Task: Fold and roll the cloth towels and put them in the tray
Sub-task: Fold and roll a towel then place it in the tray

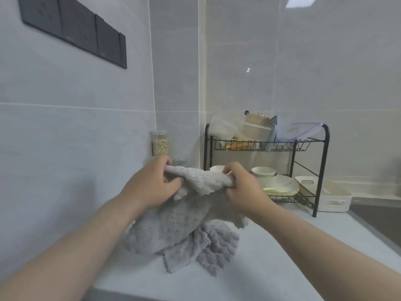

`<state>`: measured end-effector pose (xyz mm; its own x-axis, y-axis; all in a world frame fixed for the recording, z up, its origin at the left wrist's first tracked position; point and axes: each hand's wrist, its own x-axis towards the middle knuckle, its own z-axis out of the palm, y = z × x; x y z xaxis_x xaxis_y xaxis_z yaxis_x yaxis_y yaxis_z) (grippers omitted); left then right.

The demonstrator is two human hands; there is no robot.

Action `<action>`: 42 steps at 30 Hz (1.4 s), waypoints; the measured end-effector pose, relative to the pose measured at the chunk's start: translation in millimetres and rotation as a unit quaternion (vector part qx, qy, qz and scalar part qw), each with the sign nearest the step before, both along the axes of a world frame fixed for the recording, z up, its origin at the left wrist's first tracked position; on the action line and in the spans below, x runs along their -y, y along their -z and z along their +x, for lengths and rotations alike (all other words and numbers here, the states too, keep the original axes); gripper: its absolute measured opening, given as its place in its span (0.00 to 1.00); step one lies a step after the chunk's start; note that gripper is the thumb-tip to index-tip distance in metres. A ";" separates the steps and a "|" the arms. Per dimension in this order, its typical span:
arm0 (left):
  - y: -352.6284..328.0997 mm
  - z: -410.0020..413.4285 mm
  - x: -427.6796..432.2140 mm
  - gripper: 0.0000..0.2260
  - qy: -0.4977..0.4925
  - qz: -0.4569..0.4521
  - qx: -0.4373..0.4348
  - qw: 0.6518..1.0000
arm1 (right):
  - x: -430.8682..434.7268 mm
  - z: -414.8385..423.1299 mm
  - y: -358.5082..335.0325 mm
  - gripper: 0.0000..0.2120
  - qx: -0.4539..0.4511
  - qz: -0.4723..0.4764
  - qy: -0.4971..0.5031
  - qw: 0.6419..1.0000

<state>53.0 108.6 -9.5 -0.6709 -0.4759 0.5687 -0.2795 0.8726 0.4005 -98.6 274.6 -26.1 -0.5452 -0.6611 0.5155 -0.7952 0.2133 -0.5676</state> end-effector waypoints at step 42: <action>130.3 -107.4 -134.4 0.29 0.238 -0.003 0.414 0.878 | -225.4 -70.0 94.6 0.21 0.040 0.369 0.088 0.924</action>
<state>-54.4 243.0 -139.8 -0.9779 -0.0269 -0.2074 -0.0748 0.9712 0.2264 -168.7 500.0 -120.7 -0.6943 -0.7143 -0.0880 -0.6733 0.6879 -0.2710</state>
